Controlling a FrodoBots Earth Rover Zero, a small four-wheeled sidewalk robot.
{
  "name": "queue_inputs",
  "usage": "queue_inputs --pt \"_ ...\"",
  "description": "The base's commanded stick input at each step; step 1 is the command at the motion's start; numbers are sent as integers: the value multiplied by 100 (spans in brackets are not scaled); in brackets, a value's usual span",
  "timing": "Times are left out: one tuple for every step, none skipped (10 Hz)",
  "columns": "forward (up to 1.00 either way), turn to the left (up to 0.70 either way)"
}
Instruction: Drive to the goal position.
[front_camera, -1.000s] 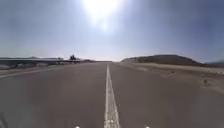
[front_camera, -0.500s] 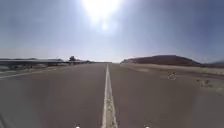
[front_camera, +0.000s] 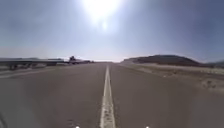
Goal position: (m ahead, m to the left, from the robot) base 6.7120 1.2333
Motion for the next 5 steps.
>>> queue_inputs --pt "70 0" --pt "70 0" --pt "70 0" --pt "70 0" --pt "70 0"
